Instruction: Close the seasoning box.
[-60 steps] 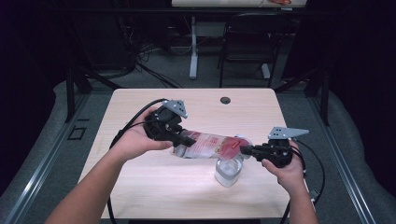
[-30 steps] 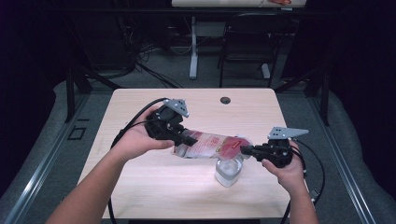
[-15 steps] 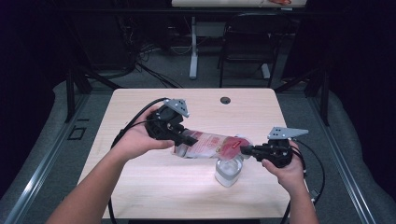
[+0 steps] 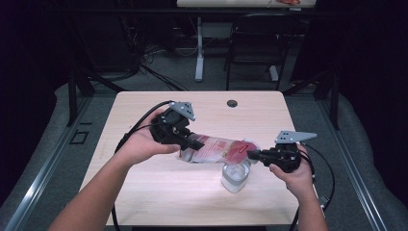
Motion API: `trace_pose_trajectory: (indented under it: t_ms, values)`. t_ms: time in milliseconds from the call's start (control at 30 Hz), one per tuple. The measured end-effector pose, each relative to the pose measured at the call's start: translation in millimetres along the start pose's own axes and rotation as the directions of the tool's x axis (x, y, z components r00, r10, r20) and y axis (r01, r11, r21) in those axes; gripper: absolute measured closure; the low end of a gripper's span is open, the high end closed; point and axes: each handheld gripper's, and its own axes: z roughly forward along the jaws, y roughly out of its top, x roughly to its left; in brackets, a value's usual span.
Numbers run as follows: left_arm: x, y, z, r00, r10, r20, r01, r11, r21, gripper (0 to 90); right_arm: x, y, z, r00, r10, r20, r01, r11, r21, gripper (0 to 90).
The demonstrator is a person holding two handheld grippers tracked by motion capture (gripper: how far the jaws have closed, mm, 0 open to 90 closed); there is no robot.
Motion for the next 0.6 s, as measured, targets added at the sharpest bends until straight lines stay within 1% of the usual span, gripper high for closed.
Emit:
trace_pose_trajectory:
  t_ms: [167, 333, 600]
  values:
    - [1.3, -0.1, -0.5, 1.0000, 0.001, 0.002, -0.001, 1.0000, -0.003, 74.1, -0.9, 0.5, 0.9, 1.0000, -0.002, -0.007, 0.002, 1.000, 0.004, 88.9]
    - [1.3, 0.6, -0.5, 1.0000, -0.001, 0.001, 0.001, 1.0000, -0.002, 74.2, -0.5, 1.6, 1.5, 0.9999, -0.011, 0.000, 0.011, 1.000, 0.013, 88.8]
    - [0.3, 1.4, -0.3, 1.0000, 0.002, 0.004, -0.002, 1.0000, -0.006, 74.3, -2.0, 0.4, 1.6, 1.0000, -0.004, -0.008, 0.004, 1.000, 0.008, 88.8]
